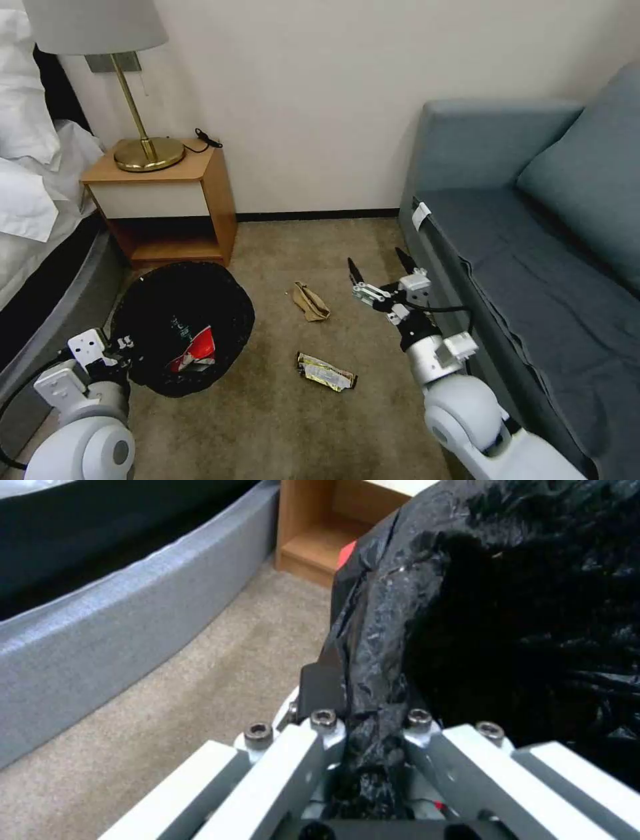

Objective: Pick up the trash bin, then pick up the garbage on the floor and place it into the trash bin.

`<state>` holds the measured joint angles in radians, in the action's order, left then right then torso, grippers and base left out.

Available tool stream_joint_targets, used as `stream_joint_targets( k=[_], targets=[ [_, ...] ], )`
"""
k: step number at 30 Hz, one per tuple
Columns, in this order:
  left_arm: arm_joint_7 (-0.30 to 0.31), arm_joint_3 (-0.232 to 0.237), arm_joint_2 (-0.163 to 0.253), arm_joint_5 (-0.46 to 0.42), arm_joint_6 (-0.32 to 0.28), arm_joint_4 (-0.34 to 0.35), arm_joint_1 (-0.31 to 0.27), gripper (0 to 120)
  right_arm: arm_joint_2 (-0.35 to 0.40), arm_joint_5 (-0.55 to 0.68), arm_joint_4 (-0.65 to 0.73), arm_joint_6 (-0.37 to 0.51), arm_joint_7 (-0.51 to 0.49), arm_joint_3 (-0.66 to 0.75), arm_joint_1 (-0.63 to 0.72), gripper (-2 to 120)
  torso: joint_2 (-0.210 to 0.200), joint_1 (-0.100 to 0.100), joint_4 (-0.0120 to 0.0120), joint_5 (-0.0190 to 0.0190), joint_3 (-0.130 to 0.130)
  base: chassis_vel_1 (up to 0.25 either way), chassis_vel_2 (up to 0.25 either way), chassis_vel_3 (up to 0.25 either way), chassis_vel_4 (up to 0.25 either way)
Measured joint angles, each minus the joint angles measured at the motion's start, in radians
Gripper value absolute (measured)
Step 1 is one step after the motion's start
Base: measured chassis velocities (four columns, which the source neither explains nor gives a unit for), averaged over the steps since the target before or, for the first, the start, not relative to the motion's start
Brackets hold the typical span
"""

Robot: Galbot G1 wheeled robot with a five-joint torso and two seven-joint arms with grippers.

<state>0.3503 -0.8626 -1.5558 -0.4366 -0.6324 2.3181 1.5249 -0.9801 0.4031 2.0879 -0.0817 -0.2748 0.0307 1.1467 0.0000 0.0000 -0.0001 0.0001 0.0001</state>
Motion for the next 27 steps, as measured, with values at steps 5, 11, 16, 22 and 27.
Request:
stream_joint_targets(
  k=[5, 11, 16, 22, 27],
  targets=[
    [-0.001, 0.0, 0.001, 0.0, 0.001, -0.001, 0.001, 3, 0.057, 0.031, -0.102, -0.006, 0.034, -0.113, -0.149, 100, 0.0, 0.0, 0.0003, -0.0001, 0.0, 0.0, 0.0, 0.0, 0.0],
    [-0.002, -0.001, 0.0, 0.001, 0.006, -0.007, 0.003, 3, 0.105, 0.115, -0.322, -0.016, 0.159, -0.405, -0.478, 100, 0.0, 0.0, 0.0004, -0.0004, 0.0, 0.0, 0.0, 0.0, 0.0],
    [-0.005, -0.008, 0.003, 0.0, 0.007, -0.008, 0.005, 3, 0.098, 0.177, -0.507, -0.039, 0.371, -0.615, -0.639, 100, 0.0, 0.0, 0.0001, -0.0001, 0.0, 0.0, 0.0, 0.0, 0.0],
    [-0.006, -0.011, 0.001, 0.001, 0.011, -0.017, 0.007, 3, 0.06, 0.234, -0.716, 0.093, 0.634, -0.818, -0.832, 100, 0.0, 0.0, 0.0, -0.0002, 0.0, 0.0, 0.0, 0.0, 0.0],
    [-0.009, -0.01, -0.001, 0.006, 0.017, -0.027, 0.007, 3, 0.013, 0.184, -0.839, 0.213, 0.724, -0.878, -0.903, 100, 0.0, 0.0, 0.0002, 0.0002, 0.0, 0.0, 0.0, 0.0, 0.0]
  ],
)
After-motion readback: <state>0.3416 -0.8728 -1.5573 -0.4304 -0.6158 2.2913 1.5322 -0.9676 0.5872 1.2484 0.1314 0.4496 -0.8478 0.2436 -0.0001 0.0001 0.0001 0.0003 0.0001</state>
